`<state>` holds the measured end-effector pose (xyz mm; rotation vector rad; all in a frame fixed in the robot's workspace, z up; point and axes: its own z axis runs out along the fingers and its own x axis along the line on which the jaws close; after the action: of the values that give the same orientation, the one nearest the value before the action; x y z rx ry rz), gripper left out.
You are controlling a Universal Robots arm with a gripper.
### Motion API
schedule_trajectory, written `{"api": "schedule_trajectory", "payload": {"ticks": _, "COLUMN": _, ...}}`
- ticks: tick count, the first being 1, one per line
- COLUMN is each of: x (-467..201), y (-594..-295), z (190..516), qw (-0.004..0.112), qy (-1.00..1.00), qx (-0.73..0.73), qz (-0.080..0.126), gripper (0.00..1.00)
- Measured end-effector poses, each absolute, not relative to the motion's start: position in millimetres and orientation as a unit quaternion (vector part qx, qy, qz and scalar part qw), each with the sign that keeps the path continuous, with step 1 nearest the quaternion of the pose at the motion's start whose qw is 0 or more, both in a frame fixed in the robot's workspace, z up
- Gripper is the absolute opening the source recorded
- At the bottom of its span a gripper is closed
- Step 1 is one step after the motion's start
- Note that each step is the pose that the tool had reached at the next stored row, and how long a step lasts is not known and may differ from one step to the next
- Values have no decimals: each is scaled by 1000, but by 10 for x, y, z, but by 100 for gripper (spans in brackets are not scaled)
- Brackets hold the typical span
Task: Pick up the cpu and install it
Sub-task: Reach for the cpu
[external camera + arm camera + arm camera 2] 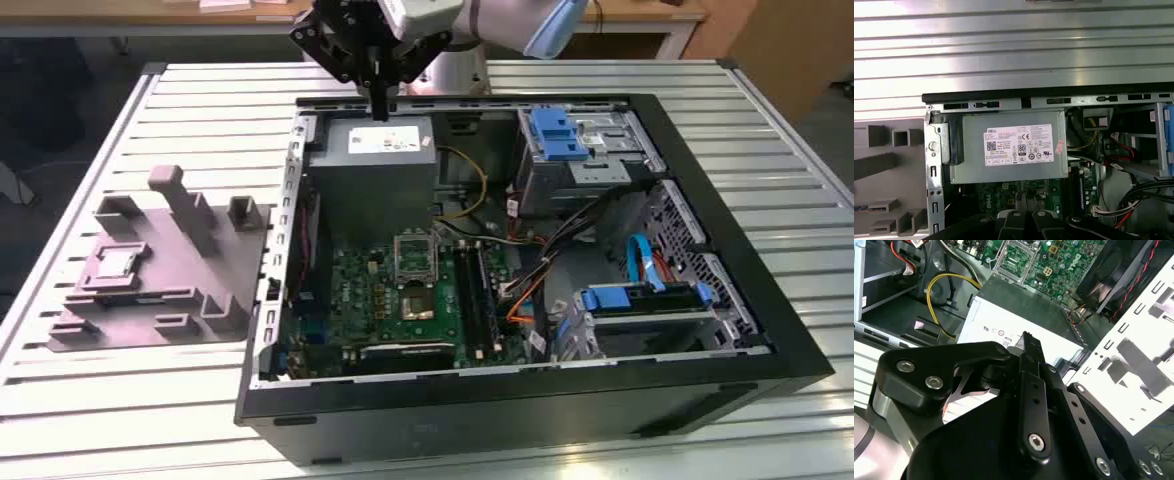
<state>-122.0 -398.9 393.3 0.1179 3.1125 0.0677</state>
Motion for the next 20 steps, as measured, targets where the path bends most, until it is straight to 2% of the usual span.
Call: {"api": "schedule_trajectory", "payload": {"ticks": 20, "x": -1266, "y": -3989, "z": 3931, "qw": 13, "qy": 999, "qx": 38, "qz": 22, "gripper": 11}}
